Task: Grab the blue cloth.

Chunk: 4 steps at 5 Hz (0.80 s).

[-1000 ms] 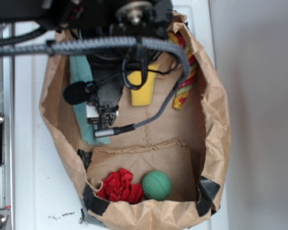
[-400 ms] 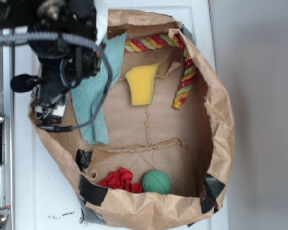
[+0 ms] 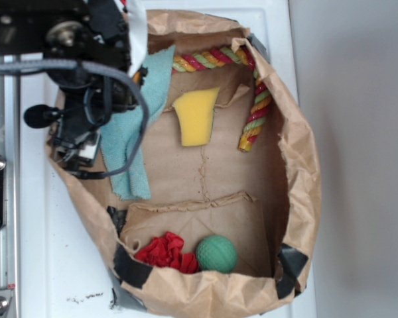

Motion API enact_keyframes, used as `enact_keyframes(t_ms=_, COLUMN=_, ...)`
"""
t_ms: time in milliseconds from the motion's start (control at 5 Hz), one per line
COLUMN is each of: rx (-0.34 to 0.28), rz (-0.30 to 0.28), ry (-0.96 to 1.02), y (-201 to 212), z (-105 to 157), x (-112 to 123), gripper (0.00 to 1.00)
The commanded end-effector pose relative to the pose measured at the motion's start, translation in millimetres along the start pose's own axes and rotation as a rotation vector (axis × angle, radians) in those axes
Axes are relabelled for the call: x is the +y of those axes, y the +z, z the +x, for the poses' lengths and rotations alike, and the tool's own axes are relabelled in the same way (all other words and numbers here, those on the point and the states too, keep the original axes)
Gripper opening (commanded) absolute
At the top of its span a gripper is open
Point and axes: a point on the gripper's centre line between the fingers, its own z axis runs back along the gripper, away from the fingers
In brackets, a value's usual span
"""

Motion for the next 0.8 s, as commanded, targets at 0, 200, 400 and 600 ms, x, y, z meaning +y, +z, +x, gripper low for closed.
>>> enact_keyframes(t_ms=0, rx=0.024, rz=0.013, ry=0.292, y=9.9, z=42.5, x=6.0, gripper=1.0)
enact_keyframes(t_ms=200, rx=0.095, rz=0.024, ry=0.376, y=22.2, z=43.0, x=-4.0, gripper=1.0)
enact_keyframes(t_ms=400, rx=0.109, rz=0.013, ry=0.41, y=33.2, z=40.8, x=-5.9, gripper=1.0)
enact_keyframes(t_ms=600, rx=0.013, rz=0.103, ry=0.598, y=18.4, z=41.5, x=-0.5, gripper=1.0)
